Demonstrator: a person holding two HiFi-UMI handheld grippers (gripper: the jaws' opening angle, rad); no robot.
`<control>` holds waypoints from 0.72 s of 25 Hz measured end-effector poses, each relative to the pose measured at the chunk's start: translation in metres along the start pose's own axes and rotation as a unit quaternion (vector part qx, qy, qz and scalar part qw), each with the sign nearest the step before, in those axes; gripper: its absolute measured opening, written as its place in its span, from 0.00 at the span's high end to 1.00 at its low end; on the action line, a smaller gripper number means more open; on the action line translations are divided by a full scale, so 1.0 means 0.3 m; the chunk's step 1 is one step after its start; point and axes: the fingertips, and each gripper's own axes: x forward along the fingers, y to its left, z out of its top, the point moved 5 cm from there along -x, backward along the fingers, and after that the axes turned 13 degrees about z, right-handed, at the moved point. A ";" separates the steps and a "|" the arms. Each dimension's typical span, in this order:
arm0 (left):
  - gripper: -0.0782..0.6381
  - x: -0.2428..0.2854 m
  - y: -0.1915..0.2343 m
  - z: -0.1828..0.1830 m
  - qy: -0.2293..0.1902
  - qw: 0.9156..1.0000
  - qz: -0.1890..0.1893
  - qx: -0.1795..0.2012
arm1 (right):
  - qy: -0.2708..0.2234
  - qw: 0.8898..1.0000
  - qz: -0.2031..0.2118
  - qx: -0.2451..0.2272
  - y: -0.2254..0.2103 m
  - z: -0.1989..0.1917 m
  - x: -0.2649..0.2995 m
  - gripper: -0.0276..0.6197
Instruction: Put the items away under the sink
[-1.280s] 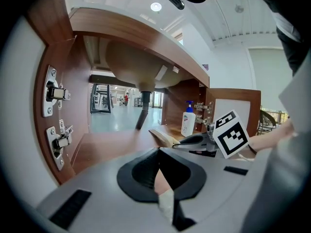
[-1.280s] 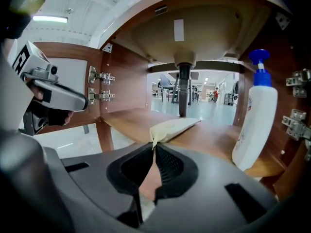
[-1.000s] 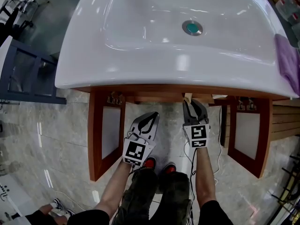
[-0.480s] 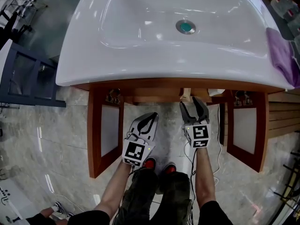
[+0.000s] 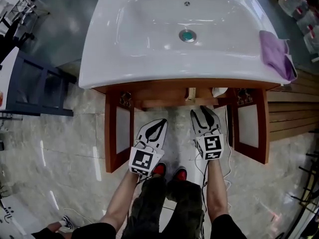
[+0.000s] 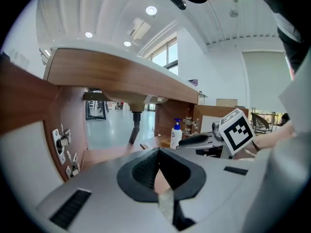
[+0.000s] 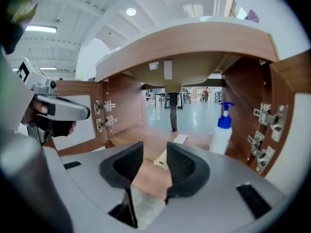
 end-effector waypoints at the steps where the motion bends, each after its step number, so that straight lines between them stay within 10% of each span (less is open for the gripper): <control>1: 0.88 -0.021 -0.003 0.026 0.001 1.000 0.000 -0.001 | 0.001 1.000 -0.002 0.005 0.013 0.027 -0.027 0.70; 18: 0.88 -0.293 -0.085 0.626 -0.017 1.000 -0.022 0.003 | -0.045 0.998 -0.037 0.013 0.149 0.623 -0.449 0.78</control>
